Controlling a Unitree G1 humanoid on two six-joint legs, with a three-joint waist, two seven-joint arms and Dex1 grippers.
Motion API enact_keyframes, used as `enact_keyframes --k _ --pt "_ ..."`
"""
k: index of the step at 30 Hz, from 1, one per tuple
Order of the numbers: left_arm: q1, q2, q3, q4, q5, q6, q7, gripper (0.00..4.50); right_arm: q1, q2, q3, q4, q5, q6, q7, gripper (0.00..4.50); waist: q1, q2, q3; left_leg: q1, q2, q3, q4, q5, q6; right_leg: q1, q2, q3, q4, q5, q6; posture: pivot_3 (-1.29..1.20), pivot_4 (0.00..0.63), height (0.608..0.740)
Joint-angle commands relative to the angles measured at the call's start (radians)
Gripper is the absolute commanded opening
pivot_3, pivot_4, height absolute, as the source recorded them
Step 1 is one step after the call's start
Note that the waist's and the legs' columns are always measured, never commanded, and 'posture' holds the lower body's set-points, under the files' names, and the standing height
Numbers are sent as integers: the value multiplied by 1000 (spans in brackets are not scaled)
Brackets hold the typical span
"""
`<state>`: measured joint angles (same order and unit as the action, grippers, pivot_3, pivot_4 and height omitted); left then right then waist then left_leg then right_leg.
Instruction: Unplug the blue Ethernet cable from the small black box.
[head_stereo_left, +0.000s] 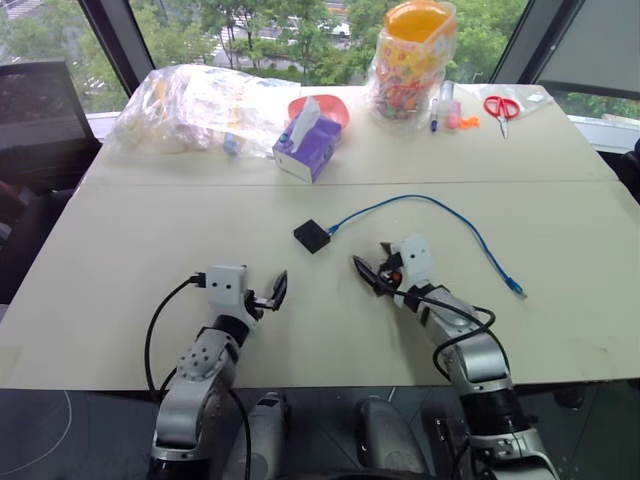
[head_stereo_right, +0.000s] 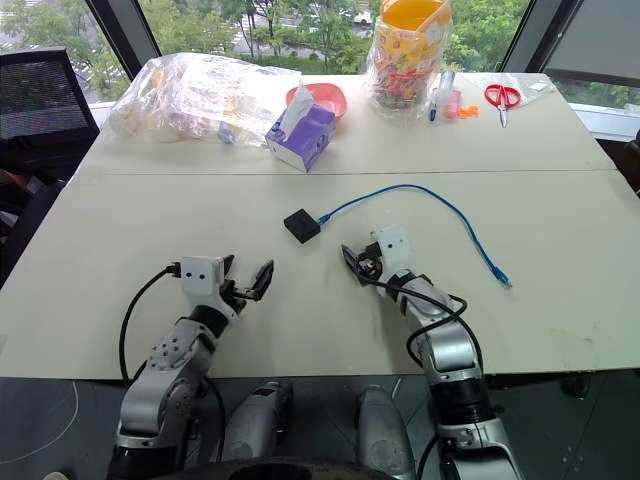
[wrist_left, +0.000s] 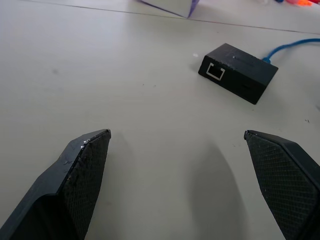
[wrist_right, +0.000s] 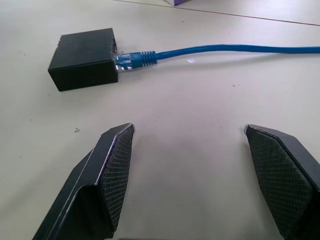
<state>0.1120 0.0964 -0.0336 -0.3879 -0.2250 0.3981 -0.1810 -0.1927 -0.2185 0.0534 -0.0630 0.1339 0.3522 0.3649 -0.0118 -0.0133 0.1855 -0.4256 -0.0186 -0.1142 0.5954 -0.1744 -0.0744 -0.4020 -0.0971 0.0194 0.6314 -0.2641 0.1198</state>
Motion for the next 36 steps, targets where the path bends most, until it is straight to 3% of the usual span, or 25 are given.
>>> enact_keyframes --k 1,5,11,21,28,36 --pt "8 11 7 -51 -35 12 -28 4486 13 -15 -14 -39 11 11 7 3631 0 0 0 0 0 0 0 0 0 0 0 0 0 0 0 0 150 726" --pt "19 32 15 -94 -78 54 -55 4486 2 -42 -13 -54 18 16 42 3631 0 0 0 0 0 0 0 0 0 0 0 0 0 0 0 0 150 726" --pt "31 139 39 -188 -201 193 -151 4486 -115 -155 -9 -21 123 131 253 3631 -5 2 2 0 0 0 0 0 0 -1 0 0 0 0 0 0 150 726" --pt "18 305 225 -279 -420 335 -241 4486 -339 -340 38 66 150 176 537 3631 -5 2 2 -1 0 0 -1 0 0 -1 0 0 0 0 0 0 150 726" --pt "-106 422 334 -201 -501 367 -272 4486 -547 -436 147 239 67 60 749 3631 -3 2 2 -1 0 0 0 0 0 -1 0 0 0 0 0 0 150 726" --pt "-203 452 319 -125 -464 347 -266 4486 -821 -361 303 591 -116 -287 895 3631 -17 2 4 -1 0 1 -2 0 0 -3 1 0 1 0 1 0 150 726"
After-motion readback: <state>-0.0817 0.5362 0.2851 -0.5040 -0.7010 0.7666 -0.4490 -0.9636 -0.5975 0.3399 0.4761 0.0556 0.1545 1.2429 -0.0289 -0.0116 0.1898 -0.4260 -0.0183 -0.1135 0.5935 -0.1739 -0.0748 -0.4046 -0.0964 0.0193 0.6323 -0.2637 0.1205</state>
